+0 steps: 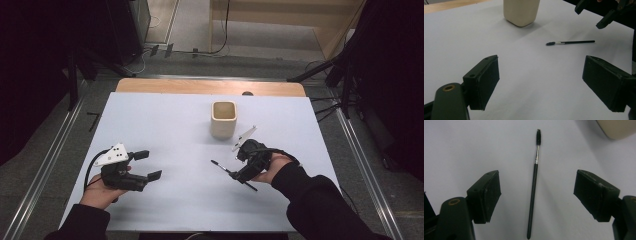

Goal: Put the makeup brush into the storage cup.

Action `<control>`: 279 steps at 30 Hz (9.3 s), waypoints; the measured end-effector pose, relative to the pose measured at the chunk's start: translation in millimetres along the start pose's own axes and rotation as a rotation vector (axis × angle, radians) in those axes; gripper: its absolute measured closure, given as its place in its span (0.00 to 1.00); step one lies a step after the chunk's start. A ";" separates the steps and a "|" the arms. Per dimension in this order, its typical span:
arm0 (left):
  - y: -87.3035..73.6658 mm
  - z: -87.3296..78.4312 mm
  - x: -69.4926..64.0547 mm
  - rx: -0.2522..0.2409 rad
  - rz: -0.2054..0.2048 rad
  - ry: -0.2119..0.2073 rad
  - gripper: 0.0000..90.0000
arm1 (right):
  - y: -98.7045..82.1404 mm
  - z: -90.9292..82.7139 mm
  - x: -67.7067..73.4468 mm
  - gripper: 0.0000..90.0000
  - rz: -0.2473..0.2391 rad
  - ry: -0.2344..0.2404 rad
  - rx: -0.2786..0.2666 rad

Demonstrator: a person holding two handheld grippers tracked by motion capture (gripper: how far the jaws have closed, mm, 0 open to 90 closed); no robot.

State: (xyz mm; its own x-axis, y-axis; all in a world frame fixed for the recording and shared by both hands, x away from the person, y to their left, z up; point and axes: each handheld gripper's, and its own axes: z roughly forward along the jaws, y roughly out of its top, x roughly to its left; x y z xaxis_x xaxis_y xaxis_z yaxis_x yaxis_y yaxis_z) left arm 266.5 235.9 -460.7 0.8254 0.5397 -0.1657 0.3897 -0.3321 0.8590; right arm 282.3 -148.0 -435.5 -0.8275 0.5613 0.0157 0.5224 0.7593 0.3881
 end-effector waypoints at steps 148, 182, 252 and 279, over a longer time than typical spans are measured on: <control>24.3 31.7 -6.8 0.030 -0.245 -0.100 0.28 | -27.7 31.9 -7.2 0.96 0.438 0.401 -0.437; 42.4 68.7 -23.6 0.075 -0.294 -0.147 0.32 | -17.2 38.8 22.1 0.96 0.470 0.347 -0.515; 55.6 114.4 -31.9 0.093 -0.454 -0.118 0.85 | -1.8 55.8 43.3 0.96 0.588 0.318 -0.595; 57.4 113.2 -29.0 0.100 -0.474 -0.170 0.95 | -2.6 55.5 41.4 0.67 0.557 0.321 -0.590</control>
State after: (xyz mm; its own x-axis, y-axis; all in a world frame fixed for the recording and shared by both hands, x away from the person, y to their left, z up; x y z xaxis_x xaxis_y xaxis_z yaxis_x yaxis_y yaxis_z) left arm 311.2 113.6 -461.5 0.6000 0.5182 -0.6095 0.7675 -0.1579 0.6213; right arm 258.1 -108.4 -487.0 -0.5478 0.6124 0.5700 0.7499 0.0575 0.6590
